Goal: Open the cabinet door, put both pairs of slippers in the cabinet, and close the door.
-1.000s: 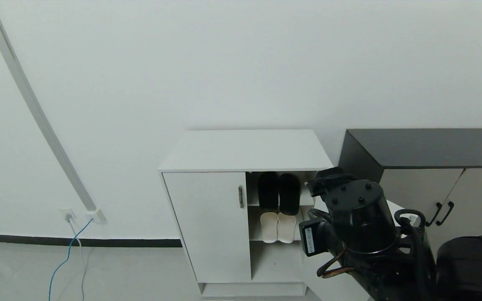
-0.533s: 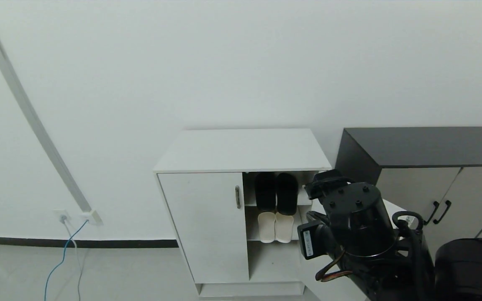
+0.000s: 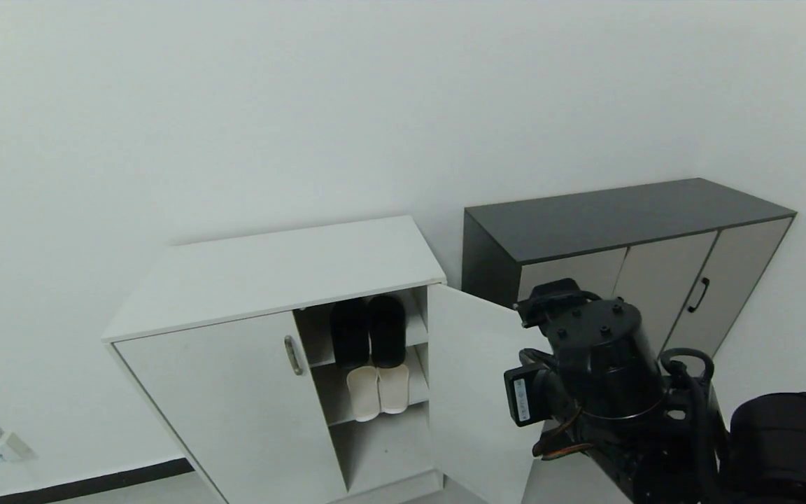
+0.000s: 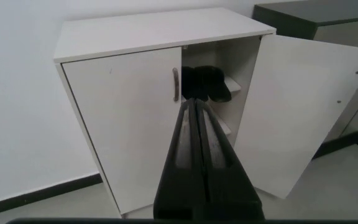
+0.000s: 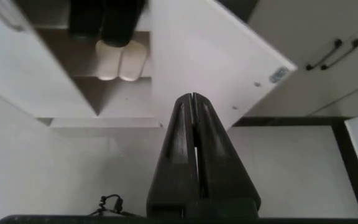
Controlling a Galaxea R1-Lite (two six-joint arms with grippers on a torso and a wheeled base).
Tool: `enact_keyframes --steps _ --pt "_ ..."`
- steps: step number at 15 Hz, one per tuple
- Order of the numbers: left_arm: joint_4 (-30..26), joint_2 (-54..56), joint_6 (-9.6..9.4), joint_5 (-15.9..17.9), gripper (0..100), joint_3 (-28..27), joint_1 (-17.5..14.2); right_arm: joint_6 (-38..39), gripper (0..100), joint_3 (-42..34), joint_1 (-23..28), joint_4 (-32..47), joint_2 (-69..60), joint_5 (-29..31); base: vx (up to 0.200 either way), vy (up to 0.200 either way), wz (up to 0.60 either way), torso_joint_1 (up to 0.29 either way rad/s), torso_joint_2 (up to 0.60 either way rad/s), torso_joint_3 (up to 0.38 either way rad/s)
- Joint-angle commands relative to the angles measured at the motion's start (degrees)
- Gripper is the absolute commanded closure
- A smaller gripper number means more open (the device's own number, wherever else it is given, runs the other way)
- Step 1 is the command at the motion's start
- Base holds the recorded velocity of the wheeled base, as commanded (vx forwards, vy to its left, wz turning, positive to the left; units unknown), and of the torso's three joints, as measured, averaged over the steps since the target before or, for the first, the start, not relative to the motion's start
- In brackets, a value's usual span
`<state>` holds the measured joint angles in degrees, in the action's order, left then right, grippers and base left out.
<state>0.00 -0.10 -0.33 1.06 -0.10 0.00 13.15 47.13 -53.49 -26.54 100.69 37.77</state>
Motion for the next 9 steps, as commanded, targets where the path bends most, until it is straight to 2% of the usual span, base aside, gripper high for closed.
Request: enact_keyframes --steps 1,3,8,9 --pt "0.00 0.01 -0.02 -0.01 100 0.01 0.00 -0.15 100 -0.11 -0.03 -0.09 -0.15 0.11 0.000 0.000 0.00 0.000 0.00 0.000" --pt "0.00 0.01 -0.02 -0.01 100 0.01 0.00 -0.23 100 -0.28 0.32 -0.09 -0.06 0.11 0.000 0.000 0.00 0.000 0.00 0.000" --pt "0.00 0.01 -0.02 -0.01 100 0.01 0.00 -1.11 100 0.77 3.83 -3.43 1.87 0.03 -0.200 0.000 0.00 0.004 0.00 0.005" --pt "-0.09 0.01 -0.02 -0.01 100 0.01 0.00 -1.64 100 1.91 5.77 -3.78 3.02 -0.06 0.000 0.000 0.00 0.000 0.00 0.000"
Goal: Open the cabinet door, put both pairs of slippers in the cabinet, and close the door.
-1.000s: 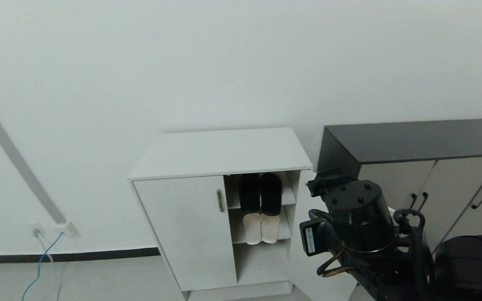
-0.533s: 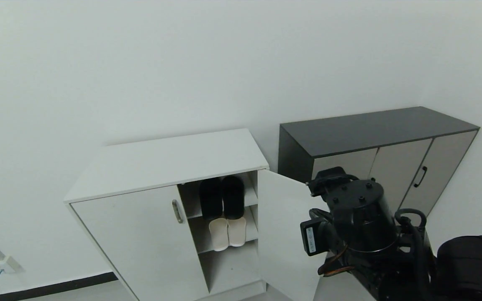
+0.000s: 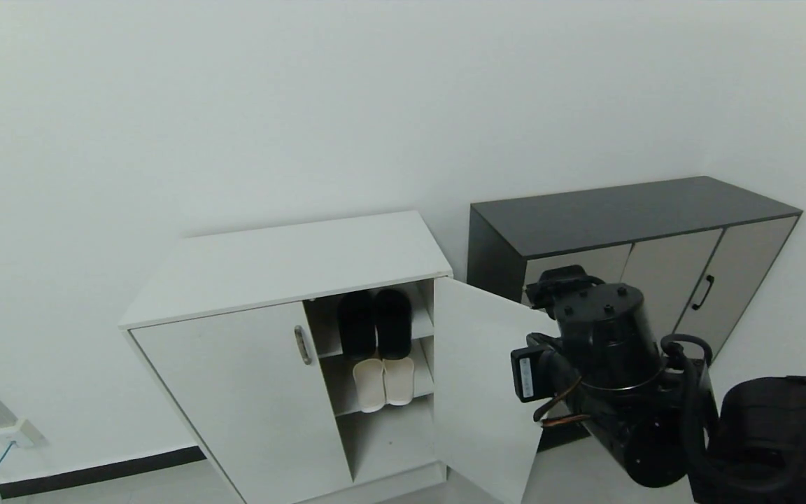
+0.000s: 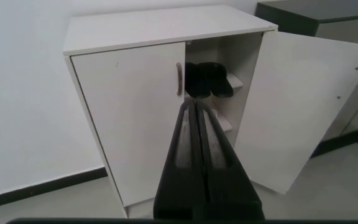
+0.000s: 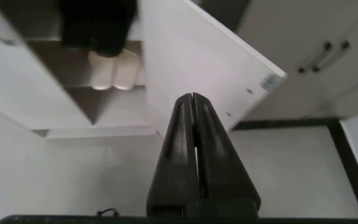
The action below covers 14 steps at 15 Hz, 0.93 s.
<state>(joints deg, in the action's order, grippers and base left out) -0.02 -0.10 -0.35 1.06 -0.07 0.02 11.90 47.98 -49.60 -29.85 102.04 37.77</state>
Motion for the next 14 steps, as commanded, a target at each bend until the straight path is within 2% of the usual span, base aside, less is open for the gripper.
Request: enact_keyframes --steps 1,3,6,9,14 --pt "0.02 -0.08 0.00 -0.01 100 -0.01 -0.02 -0.38 100 2.55 3.90 -0.56 3.35 -0.24 0.000 0.000 0.00 0.000 0.00 0.000" --pt "0.02 0.01 0.00 -0.01 100 -0.01 -0.02 -0.30 100 6.51 8.38 -0.56 7.12 -2.08 0.000 0.000 0.00 0.000 0.00 0.000" --pt "0.02 0.01 0.00 -0.01 100 -0.01 -0.02 -0.38 100 13.28 15.68 -0.12 11.70 -9.64 0.000 0.000 0.00 0.000 0.00 0.000" --pt "0.02 0.01 0.00 -0.01 100 -0.01 -0.02 -0.47 100 21.19 21.74 -0.03 18.37 -13.68 0.000 0.000 0.00 0.000 0.00 0.000" --pt "0.02 0.01 0.00 -0.01 100 -0.01 -0.02 -0.47 100 27.60 26.14 -0.12 25.76 -16.50 0.000 0.000 0.00 0.000 0.00 0.000"
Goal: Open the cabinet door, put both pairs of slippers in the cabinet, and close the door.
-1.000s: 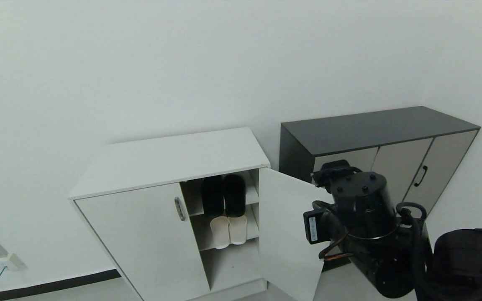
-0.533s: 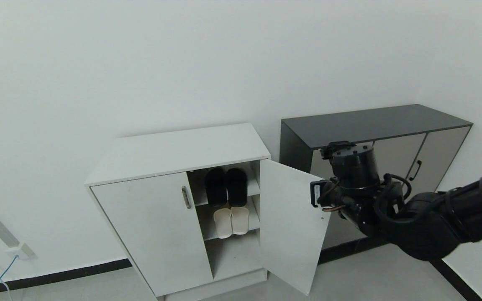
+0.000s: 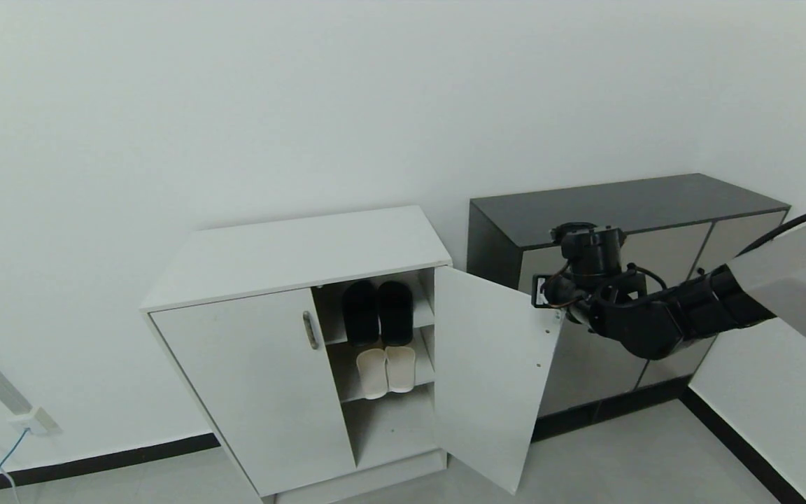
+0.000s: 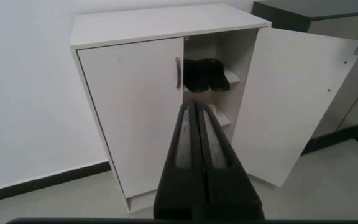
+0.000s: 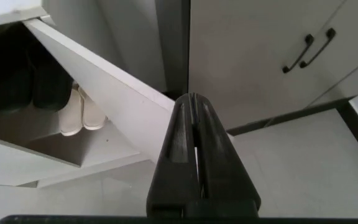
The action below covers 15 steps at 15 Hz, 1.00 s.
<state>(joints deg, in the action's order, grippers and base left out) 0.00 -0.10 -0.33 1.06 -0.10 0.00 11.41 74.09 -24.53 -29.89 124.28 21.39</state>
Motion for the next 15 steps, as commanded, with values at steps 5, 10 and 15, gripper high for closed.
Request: enact_keyframes --steps 5,10,15 --pt "0.00 0.01 -0.02 -0.01 100 0.01 0.00 0.02 100 4.83 2.29 -0.08 7.38 -1.00 0.000 0.000 0.00 0.000 0.00 0.000" --pt "0.00 0.01 0.07 -0.01 100 0.01 0.00 0.02 100 4.57 2.38 0.10 7.90 -1.00 0.000 0.000 0.00 0.000 0.00 0.000" --pt "0.00 0.01 -0.02 -0.01 100 0.01 0.00 0.10 100 1.32 0.62 0.01 5.09 -1.00 0.000 0.000 0.00 0.000 0.00 0.000"
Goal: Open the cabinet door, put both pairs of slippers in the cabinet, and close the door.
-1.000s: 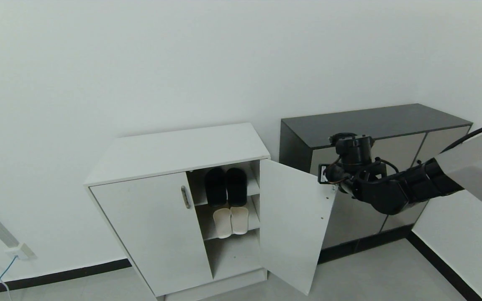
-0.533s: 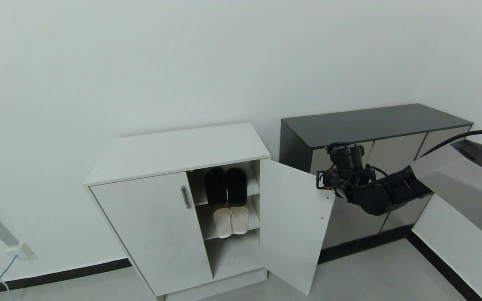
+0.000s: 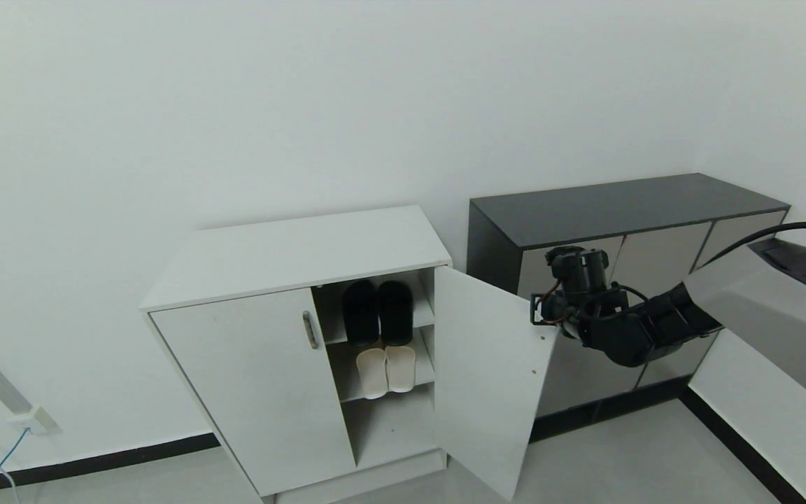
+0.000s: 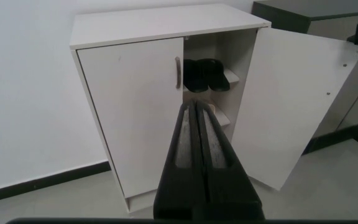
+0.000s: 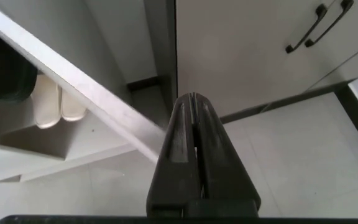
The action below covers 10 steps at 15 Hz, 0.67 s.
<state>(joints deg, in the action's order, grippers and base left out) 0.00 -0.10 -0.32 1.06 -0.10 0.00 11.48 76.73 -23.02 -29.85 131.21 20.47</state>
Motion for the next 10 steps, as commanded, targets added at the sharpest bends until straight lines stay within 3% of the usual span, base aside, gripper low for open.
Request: enact_keyframes --steps 1,7,10 --pt "0.00 0.01 0.05 -0.01 100 0.01 0.00 0.03 100 -3.34 -2.21 -0.20 -3.33 0.01 0.000 0.000 0.00 0.000 0.00 0.000" --pt "0.00 0.01 0.05 -0.36 100 0.01 0.00 0.56 100 -13.97 -10.73 -0.47 -10.89 0.01 0.000 0.000 0.00 0.000 0.00 0.000" --pt "0.00 0.01 0.05 -0.36 100 0.01 0.00 0.47 100 -16.00 -12.14 -1.17 -13.17 0.01 0.000 0.000 0.00 0.000 0.00 0.000"
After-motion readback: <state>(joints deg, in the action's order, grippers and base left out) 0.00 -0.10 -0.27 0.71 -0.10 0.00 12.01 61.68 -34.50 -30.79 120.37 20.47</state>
